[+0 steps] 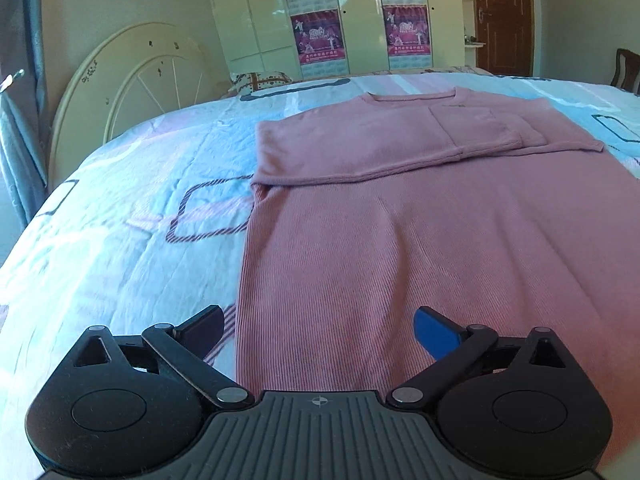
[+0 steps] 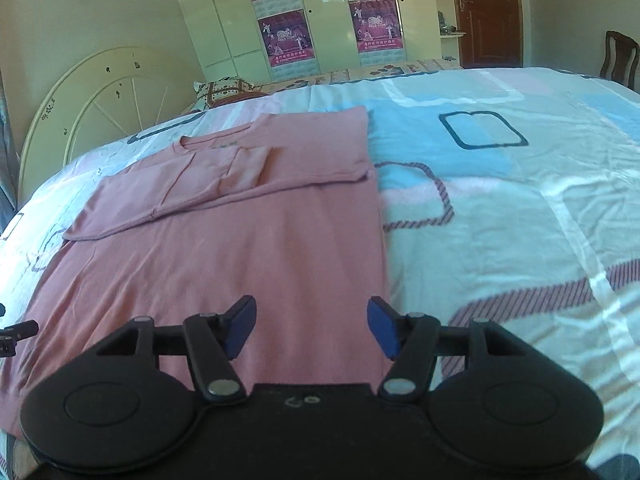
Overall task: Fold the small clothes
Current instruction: 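Close both grippers on the folded edge of the pink sweatshirt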
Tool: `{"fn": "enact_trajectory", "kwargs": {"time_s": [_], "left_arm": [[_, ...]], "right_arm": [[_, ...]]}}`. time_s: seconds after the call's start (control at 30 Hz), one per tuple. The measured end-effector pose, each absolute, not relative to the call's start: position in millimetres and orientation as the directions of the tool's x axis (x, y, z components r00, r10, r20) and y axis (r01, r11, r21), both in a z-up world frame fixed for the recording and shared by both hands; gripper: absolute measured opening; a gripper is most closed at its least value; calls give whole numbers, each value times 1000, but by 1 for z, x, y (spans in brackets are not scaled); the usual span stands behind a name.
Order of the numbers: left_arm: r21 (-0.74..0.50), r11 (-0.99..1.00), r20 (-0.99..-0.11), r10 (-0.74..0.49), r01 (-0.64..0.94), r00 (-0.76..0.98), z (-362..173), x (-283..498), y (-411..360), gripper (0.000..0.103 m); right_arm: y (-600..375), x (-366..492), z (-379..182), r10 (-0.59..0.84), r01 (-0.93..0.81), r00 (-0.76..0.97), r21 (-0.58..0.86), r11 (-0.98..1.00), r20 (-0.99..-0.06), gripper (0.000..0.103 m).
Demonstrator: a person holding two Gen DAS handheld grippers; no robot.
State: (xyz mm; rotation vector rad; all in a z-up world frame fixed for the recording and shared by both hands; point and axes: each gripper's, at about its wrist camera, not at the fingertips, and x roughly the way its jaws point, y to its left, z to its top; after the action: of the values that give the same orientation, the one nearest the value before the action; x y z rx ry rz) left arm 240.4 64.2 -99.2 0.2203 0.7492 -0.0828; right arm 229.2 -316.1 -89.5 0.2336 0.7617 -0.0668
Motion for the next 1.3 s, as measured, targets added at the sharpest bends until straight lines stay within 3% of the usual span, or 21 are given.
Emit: {"fn": "enact_trajectory", "kwargs": {"time_s": [0.1,0.27,0.3,0.37,0.53,0.8,0.87,1.17,1.2,1.23,1.27,1.3], "left_arm": [[101,988,-698,-16,120,716,-99,213,80,100],[-120,992,-746,-119,43,655,-111,180,114,99],[-158,987,-748,-140,31,648,-114,175,119,95],[-240,971,-754,-194,12,628,-121,166,130,77],[-367,930,-731,-282,-10,621,-133,152,140,74],[-508,861,-687,-409,5,600,-141,160,139,72],[-515,857,-687,-410,-4,599,-142,162,141,63],[-615,784,-628,-423,-84,654,-153,178,160,61],[-619,781,-626,-426,-84,653,-154,181,160,58],[-591,802,-646,-407,-86,646,-154,184,157,22],[-550,831,-678,-382,-89,628,-154,187,153,7],[-531,843,-681,-364,-87,636,-152,186,151,7]], "right_arm": [[-326,200,-91,37,166,719,223,961,-694,59],[-346,162,-97,75,216,716,323,922,-694,59],[-349,157,-99,94,217,717,349,911,-691,59],[-353,148,-105,127,221,716,396,891,-686,59],[-352,140,-122,208,214,690,470,856,-694,54],[-336,140,-134,350,134,657,561,817,-668,37],[-342,143,-134,347,160,673,586,794,-653,37],[-358,162,-139,353,182,672,607,774,-651,34],[-358,164,-139,357,178,670,607,774,-651,33],[-358,165,-140,365,171,668,611,773,-648,29],[-357,165,-141,372,162,666,612,774,-647,8],[-356,164,-141,369,156,661,601,784,-653,8]]}}
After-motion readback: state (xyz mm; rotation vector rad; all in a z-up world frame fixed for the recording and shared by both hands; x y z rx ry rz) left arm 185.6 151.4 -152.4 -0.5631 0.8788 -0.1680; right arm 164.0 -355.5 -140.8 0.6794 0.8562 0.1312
